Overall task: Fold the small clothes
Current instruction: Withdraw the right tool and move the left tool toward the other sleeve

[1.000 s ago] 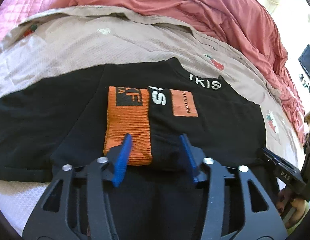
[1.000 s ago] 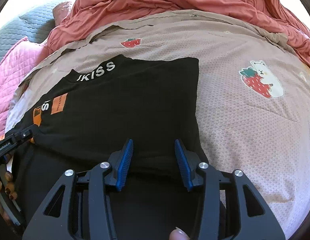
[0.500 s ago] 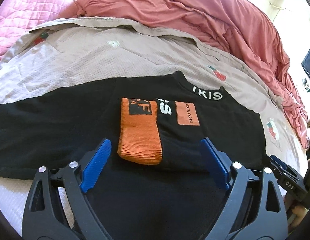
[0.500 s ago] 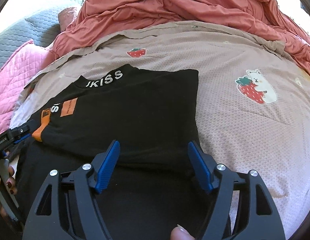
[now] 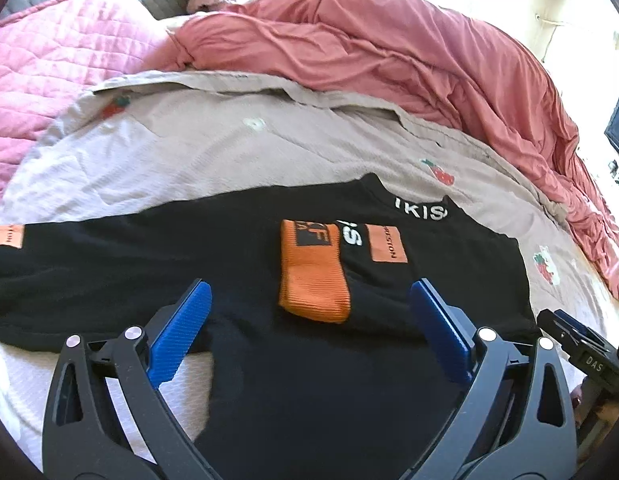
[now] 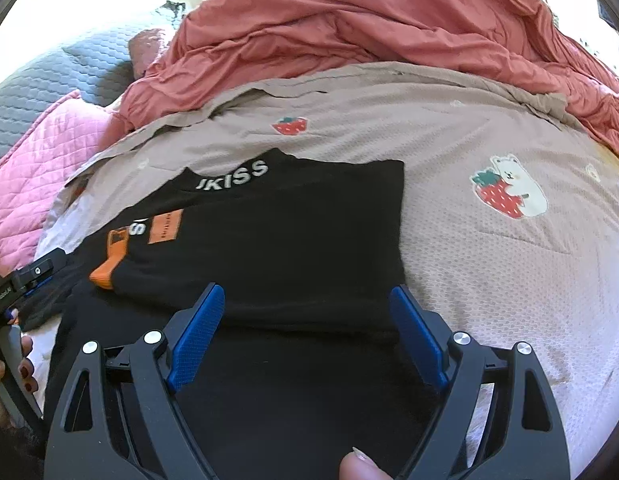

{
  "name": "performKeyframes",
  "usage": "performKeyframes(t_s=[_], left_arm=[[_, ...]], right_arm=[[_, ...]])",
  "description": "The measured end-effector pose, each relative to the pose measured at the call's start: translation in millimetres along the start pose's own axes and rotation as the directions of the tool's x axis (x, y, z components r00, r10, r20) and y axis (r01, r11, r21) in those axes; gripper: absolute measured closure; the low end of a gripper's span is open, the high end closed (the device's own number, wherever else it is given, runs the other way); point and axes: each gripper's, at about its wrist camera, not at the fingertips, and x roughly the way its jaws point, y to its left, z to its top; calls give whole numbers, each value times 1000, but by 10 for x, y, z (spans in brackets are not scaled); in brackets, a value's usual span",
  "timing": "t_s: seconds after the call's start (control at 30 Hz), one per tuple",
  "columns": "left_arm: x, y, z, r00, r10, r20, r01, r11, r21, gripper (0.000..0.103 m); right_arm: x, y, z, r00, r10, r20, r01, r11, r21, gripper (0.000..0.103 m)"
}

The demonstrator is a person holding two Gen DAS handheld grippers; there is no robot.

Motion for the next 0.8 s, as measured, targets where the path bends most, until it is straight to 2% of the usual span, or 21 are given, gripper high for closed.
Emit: performKeyframes(t_s=[0.13,0.3,0.4,0.8], left_arm=[[-133,135,-19,999,27,26,-26,999,-18,10],[-274,334,-53,990,128,63,-127,992,-23,10],[-314,437,-79,984,165,66,-163,986,-28,10],[-507,931,-276,976,212,58,-203,971,-126,10]], right_arm=[[-68,180,-2,1000,18,18,-17,999,-39,19],[-110,419,16,998,51,31,-49,996,-72,19],[-124,576,20,997,71,34,-67,993,-97,19],[-146,1180,-95,991,136,19,-129,969,-209,19]])
